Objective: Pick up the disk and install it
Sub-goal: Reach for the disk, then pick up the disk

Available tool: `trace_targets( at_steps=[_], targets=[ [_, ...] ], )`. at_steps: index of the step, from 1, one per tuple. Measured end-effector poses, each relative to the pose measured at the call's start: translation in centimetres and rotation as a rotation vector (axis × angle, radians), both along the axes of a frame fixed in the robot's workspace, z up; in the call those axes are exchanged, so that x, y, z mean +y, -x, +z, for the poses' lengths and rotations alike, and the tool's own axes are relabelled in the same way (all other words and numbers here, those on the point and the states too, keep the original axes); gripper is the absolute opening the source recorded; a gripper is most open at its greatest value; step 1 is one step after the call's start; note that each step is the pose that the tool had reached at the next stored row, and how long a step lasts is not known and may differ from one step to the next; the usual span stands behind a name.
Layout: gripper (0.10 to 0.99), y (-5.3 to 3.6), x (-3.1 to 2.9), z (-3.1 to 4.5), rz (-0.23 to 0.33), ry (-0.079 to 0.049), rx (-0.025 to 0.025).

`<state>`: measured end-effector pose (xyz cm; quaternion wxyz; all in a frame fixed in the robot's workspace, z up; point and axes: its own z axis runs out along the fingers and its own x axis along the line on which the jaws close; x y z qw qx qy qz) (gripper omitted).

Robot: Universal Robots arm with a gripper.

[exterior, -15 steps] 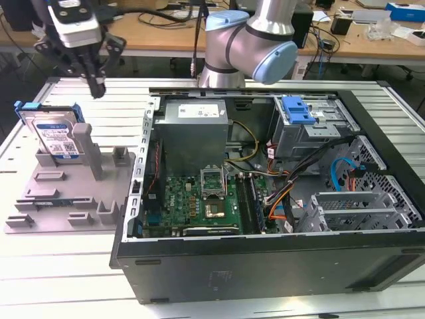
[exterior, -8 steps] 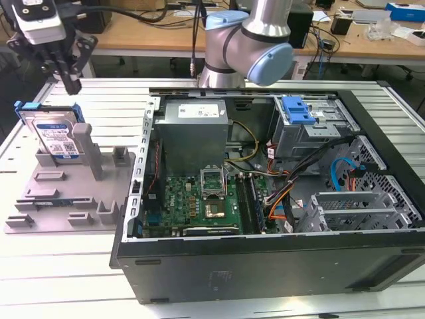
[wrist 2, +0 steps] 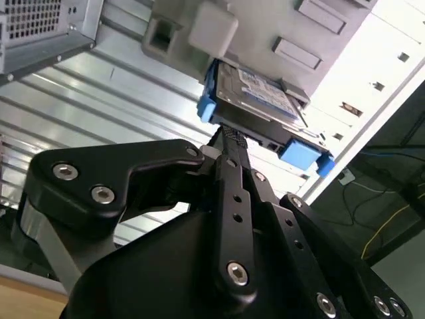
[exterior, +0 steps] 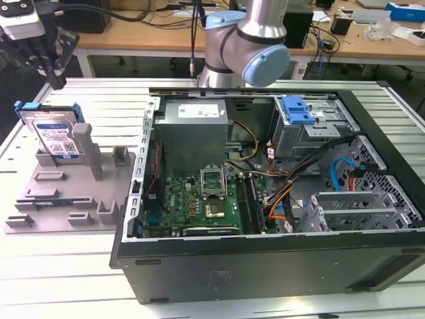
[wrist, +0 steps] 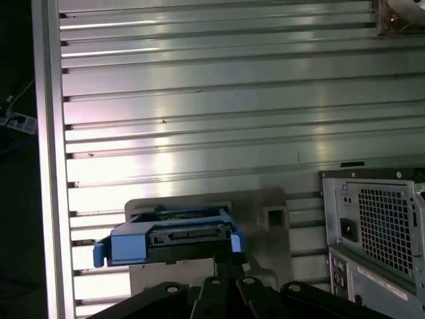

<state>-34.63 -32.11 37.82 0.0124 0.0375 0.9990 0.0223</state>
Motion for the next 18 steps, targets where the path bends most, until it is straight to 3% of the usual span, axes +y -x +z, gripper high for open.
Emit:
trace_targets(
  at_steps=[1,18],
  targets=[
    [0.106,0.42,0.32,-0.03,0.000,0.000,0.0001],
    [0.106,1.12,0.52,-0.09,0.000,0.000,0.0000]
  ],
)
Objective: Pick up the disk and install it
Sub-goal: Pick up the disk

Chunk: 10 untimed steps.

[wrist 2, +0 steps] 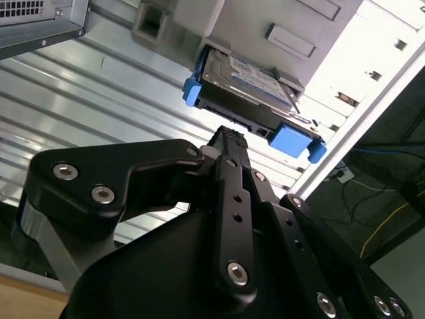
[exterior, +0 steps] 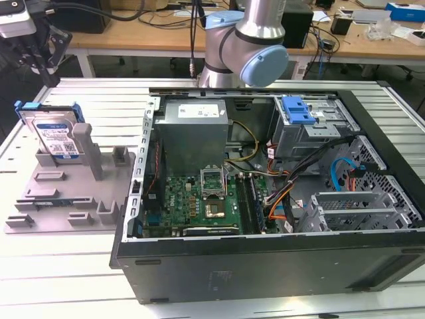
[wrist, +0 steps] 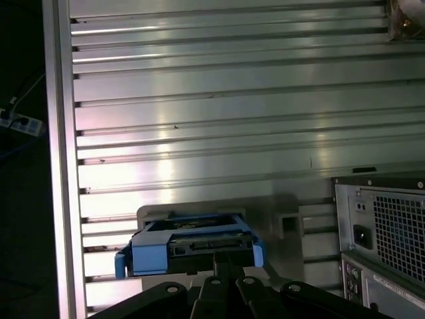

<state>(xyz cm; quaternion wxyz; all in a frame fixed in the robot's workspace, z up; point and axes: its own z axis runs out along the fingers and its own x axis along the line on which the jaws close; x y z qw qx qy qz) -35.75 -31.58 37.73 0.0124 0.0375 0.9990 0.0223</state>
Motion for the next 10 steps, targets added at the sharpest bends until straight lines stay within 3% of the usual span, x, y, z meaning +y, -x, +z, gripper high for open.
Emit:
trace_targets(
  at_steps=[10],
  targets=[
    [0.106,0.21,0.06,-0.01,0.011,0.001,0.0000]
  ],
)
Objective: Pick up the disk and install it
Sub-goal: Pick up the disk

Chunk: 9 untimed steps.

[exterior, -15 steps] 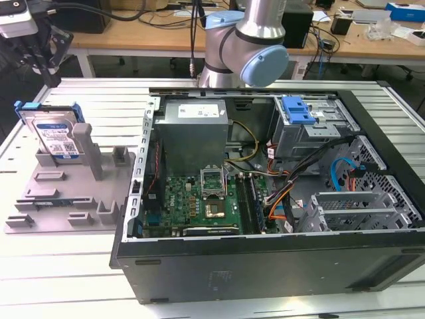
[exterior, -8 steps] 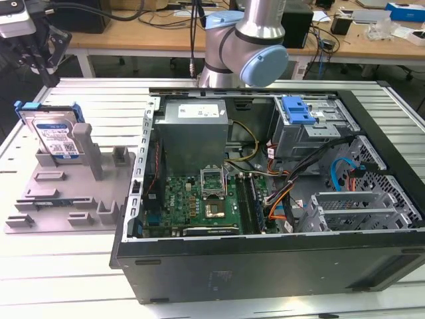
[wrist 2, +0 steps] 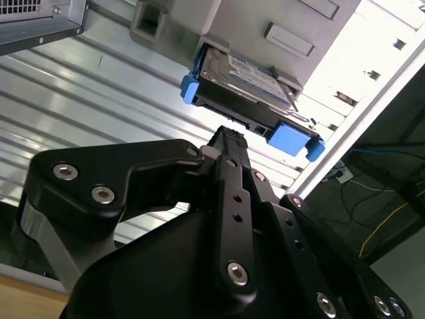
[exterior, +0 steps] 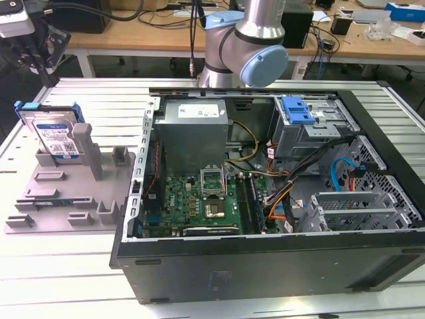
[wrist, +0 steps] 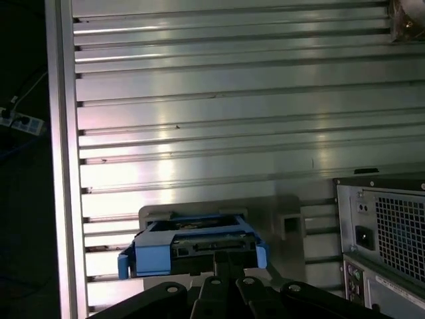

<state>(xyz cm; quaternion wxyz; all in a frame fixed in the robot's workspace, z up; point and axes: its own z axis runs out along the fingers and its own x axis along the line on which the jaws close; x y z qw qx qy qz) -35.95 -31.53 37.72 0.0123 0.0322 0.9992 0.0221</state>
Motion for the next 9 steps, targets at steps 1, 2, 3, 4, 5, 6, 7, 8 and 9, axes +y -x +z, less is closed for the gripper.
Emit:
trace_targets(
  at_steps=[1,2,3,4,5,6,7,8,9],
  targets=[
    [0.106,0.00,0.01,-0.01,0.017,0.000,0.0002],
    [0.106,0.00,0.01,-0.02,0.039,0.000,0.0017],
    [0.106,0.00,0.00,-0.02,0.059,0.000,0.0034],
    [0.106,0.00,0.00,-0.02,0.088,0.000,0.0066],
    [0.106,0.00,0.00,-0.02,0.122,0.000,0.0097],
    [0.106,0.00,0.00,-0.02,0.141,0.000,0.0112],
    [0.106,0.00,0.00,-0.01,0.158,0.000,0.0124],
    [0.106,0.00,0.00,-0.01,0.177,0.000,0.0130],
    [0.106,0.00,0.00,-0.01,0.190,0.000,0.0130]
  ],
)
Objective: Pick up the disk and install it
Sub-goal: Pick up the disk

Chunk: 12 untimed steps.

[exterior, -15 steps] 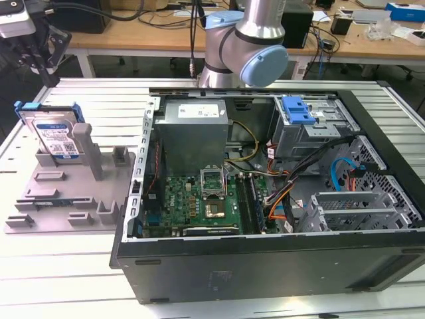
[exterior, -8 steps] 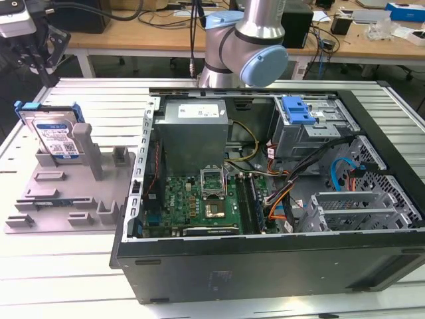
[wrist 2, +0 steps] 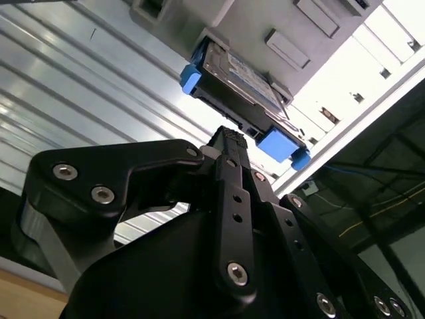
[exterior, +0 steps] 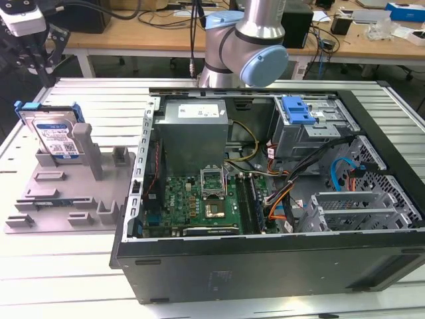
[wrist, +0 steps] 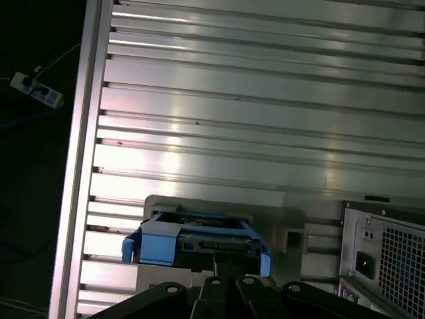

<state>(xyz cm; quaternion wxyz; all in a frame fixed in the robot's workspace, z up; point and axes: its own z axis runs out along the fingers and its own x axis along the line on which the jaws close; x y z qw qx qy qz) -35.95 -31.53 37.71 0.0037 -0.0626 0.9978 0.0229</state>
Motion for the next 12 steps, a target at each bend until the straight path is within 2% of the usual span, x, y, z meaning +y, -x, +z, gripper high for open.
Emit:
trace_targets(
  at_steps=[2,3,6,7,8,9,12],
  targets=[
    [0.114,0.00,0.00,-0.01,0.041,0.000,-0.0001],
    [0.169,0.00,0.00,-0.01,0.083,0.000,0.0000],
    [0.357,-0.01,0.00,-0.01,0.142,0.000,0.0004],
    [0.416,0.00,0.00,-0.01,0.160,0.000,0.0007],
    [0.416,-0.01,0.00,-0.01,0.169,0.001,0.0011],
    [0.482,-0.01,-0.01,-0.01,0.171,0.001,0.0011],
    [0.482,-0.01,0.00,-0.01,0.181,0.002,0.0012]
  ],
)
